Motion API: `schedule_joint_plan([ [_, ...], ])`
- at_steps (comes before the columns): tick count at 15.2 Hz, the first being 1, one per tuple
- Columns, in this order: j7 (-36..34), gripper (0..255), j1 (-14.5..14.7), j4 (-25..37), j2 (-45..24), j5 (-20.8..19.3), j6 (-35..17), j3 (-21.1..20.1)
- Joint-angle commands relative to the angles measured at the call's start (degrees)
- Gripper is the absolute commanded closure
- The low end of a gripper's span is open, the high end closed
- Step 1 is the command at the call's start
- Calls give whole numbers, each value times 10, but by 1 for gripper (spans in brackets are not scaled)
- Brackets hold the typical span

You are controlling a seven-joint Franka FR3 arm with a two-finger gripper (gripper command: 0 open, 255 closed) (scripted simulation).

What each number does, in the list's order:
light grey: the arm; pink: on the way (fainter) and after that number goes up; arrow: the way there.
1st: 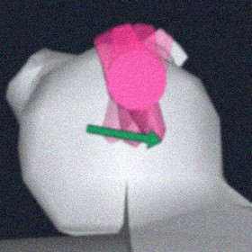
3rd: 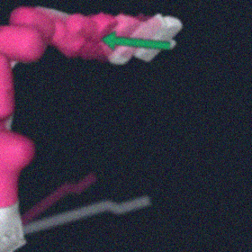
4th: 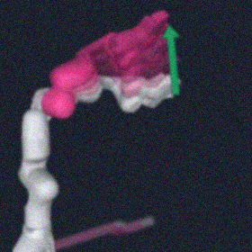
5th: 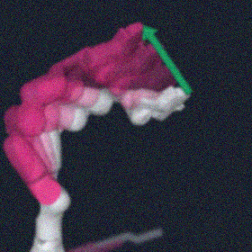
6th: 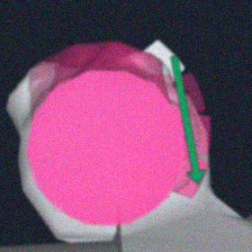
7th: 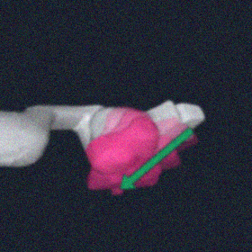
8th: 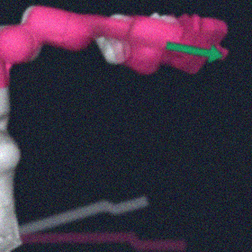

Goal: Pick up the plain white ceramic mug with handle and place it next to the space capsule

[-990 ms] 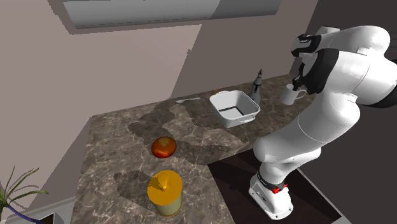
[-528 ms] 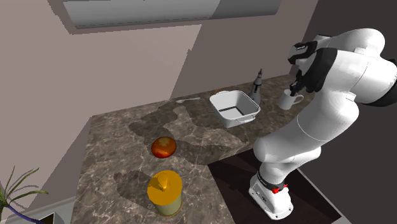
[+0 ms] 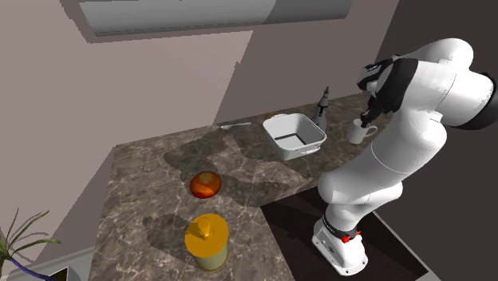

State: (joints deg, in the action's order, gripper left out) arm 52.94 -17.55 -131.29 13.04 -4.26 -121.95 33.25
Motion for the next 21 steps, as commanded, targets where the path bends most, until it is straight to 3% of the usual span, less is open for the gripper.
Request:
schedule_joint_plan([
  [1, 3, 255, 1, -12, -6, 3, -18, 2],
  [10, 25, 255, 6, -49, -47, 27, -90, 15],
  [18, 25, 255, 6, -49, -47, 27, -90, 15],
  [19, 25, 0, 6, -49, -47, 27, -90, 15],
  [21, 25, 0, 6, -49, -47, 27, -90, 15],
])
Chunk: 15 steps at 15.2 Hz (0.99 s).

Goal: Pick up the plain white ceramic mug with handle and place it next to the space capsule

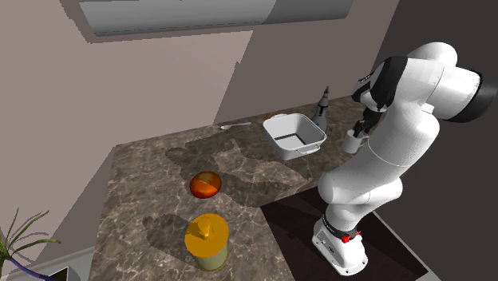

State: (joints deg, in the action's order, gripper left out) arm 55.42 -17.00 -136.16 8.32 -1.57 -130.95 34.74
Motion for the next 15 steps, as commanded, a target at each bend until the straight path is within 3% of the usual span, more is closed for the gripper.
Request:
schedule_joint_plan([
  [1, 0, 0, 0, 0, 0, 0, 0, 0],
  [3, 0, 0, 0, 0, 0, 0, 0, 0],
  [7, -21, 0, -6, 37, 46, -27, 77, -11],
  [15, -21, 0, -7, 37, 46, -27, 77, -11],
])
